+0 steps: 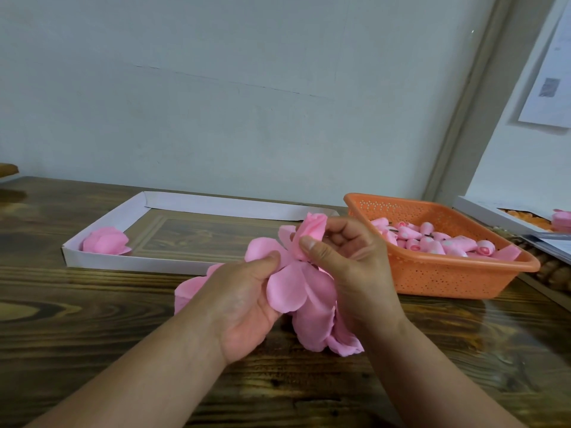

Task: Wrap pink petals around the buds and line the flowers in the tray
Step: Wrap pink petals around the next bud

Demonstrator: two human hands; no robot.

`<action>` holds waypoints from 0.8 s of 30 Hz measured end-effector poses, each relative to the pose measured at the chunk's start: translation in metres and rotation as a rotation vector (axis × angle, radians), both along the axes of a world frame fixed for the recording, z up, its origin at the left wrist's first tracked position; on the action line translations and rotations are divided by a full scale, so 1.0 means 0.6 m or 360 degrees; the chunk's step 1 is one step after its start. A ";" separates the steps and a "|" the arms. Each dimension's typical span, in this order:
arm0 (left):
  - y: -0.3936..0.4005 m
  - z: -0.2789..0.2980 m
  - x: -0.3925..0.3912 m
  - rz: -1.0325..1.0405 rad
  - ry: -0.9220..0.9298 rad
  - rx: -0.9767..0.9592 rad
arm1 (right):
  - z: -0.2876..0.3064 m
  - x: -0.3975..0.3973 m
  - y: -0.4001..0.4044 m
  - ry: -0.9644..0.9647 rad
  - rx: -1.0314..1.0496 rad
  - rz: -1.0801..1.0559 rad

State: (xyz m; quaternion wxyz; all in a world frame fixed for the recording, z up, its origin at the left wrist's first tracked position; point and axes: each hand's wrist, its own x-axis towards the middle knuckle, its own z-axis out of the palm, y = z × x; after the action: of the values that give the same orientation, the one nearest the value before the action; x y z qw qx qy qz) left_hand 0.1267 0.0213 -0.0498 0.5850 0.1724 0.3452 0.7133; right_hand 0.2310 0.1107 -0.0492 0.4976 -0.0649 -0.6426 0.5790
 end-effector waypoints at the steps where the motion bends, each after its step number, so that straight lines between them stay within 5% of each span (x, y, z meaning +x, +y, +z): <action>1: 0.000 0.001 0.000 0.0006 0.0000 0.0001 | -0.001 -0.001 0.000 -0.0005 0.0016 -0.0005; 13: -0.002 0.003 0.004 0.0160 0.0059 0.0000 | -0.009 -0.003 0.007 -0.0201 0.0015 -0.0152; 24: -0.002 -0.001 0.004 0.0112 0.0164 0.0042 | 0.001 0.006 0.013 -0.0293 -0.0065 0.0119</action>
State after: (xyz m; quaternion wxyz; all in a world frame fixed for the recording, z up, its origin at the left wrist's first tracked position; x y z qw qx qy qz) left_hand 0.1289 0.0201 -0.0503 0.5387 0.2043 0.3714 0.7281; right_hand 0.2345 0.1183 -0.0488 0.4131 -0.1037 -0.6757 0.6017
